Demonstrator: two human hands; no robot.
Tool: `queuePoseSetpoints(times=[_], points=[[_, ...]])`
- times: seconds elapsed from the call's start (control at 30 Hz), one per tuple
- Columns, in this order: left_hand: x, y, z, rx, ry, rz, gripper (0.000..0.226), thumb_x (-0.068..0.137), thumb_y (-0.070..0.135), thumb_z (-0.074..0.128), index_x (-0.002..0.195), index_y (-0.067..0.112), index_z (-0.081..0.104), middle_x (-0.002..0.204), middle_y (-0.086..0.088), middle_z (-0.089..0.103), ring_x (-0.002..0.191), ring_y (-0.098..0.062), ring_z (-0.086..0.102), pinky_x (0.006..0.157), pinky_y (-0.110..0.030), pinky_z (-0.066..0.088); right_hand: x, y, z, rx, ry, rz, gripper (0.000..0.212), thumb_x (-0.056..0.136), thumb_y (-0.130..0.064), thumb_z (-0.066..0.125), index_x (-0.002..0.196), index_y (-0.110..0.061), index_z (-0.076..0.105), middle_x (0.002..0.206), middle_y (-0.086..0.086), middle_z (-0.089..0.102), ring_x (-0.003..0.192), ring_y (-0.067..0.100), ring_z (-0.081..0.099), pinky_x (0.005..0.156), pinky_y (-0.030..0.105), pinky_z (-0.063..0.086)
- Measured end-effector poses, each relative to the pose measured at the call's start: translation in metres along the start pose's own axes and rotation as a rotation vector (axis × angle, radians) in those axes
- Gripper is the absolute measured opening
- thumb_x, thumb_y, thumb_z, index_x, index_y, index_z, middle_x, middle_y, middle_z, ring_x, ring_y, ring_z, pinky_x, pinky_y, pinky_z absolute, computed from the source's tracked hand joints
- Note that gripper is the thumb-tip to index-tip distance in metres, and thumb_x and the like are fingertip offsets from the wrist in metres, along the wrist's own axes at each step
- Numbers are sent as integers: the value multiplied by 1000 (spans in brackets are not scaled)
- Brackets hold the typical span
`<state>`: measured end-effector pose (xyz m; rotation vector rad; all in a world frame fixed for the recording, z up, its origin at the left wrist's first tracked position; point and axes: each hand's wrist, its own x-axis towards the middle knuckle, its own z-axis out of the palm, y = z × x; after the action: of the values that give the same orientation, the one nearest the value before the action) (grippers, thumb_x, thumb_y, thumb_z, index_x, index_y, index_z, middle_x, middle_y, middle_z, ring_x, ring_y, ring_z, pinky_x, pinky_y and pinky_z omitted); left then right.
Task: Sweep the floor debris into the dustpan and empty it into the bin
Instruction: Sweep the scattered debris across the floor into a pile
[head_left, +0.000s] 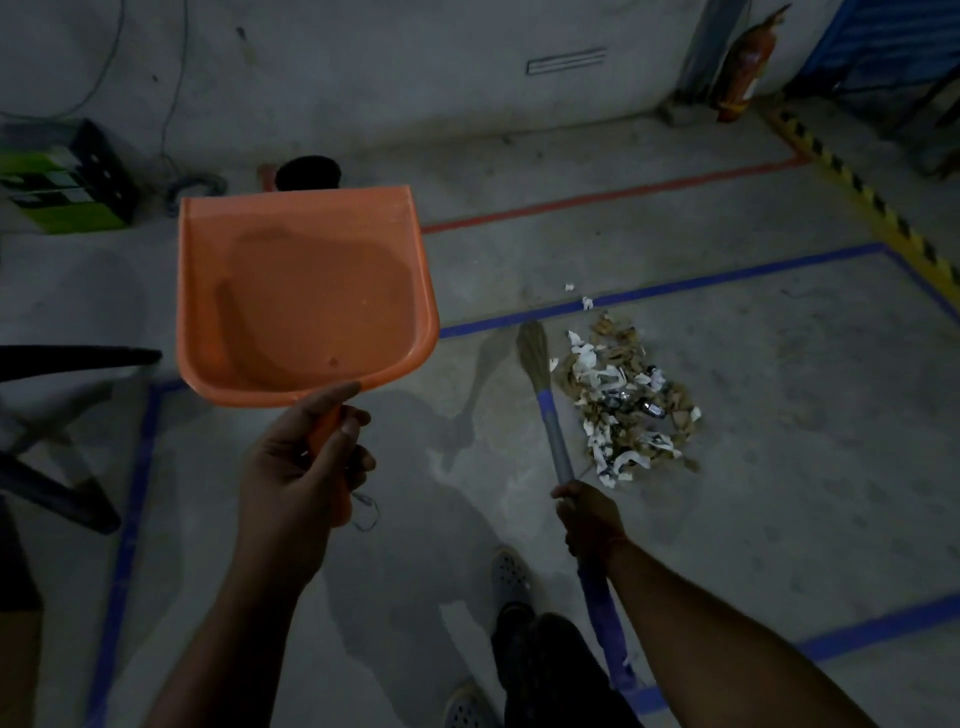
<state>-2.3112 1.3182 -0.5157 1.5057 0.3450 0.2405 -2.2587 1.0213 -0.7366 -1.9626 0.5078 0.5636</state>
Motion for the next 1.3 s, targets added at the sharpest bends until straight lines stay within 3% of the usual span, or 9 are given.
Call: queuePoseSetpoints(times=[0.27, 0.4, 0.53, 0.6, 0.67, 0.83, 1.07, 1.3], points=[[100, -10, 33, 71, -23, 18, 33, 99, 1, 57, 116, 25, 72, 98, -5, 70, 62, -14, 61, 53, -22, 49, 106, -45, 44, 20, 12, 72, 18, 82, -14, 50, 80, -24, 66, 75, 10, 68, 51, 25, 63, 43, 27, 51], [153, -14, 57, 104, -60, 1, 34, 99, -2, 55, 116, 24, 70, 96, -2, 70, 60, -12, 61, 50, -18, 47, 157, -59, 49, 97, 82, 229, 20, 80, -10, 50, 79, -21, 67, 79, 11, 70, 56, 28, 67, 41, 26, 51], [195, -8, 79, 117, -42, -4, 32, 100, 3, 57, 114, 27, 71, 96, -1, 70, 59, -12, 61, 46, -16, 44, 169, -67, 54, 190, 223, 311, 21, 79, -13, 53, 77, -26, 69, 88, 3, 72, 75, 25, 69, 68, 38, 61], [213, -3, 89, 107, -49, -13, 30, 100, 4, 57, 119, 24, 70, 98, -4, 69, 60, -13, 60, 45, -16, 42, 161, -72, 61, 242, 286, 323, 22, 81, -11, 55, 78, -26, 70, 90, 3, 71, 76, 25, 68, 69, 41, 60], [232, 3, 97, 103, -71, -13, 30, 100, 3, 57, 121, 21, 69, 99, -7, 69, 60, -14, 59, 45, -17, 41, 157, -78, 66, 193, 279, 280, 20, 85, -12, 55, 86, -26, 69, 94, 3, 70, 77, 24, 68, 68, 37, 59], [273, 14, 105, 92, -99, 20, 30, 99, 1, 57, 120, 19, 70, 97, -9, 70, 60, -16, 59, 50, -20, 45, 176, -103, 84, 18, 239, 110, 21, 85, -13, 60, 101, -22, 70, 108, 7, 72, 102, 23, 66, 87, 26, 51], [348, 14, 100, 71, -154, 56, 32, 100, 0, 56, 117, 22, 71, 101, -13, 69, 61, -19, 57, 45, -18, 42, 251, -184, 99, 83, 201, 56, 21, 83, -14, 56, 98, -22, 69, 104, 9, 72, 98, 28, 67, 86, 35, 55], [481, -6, 100, 125, -259, 59, 29, 100, 0, 56, 121, 14, 69, 99, -11, 69, 60, -17, 59, 48, -19, 45, 396, -261, 109, 107, 242, 114, 22, 80, -19, 53, 93, -25, 70, 100, 9, 71, 87, 32, 69, 78, 44, 59]])
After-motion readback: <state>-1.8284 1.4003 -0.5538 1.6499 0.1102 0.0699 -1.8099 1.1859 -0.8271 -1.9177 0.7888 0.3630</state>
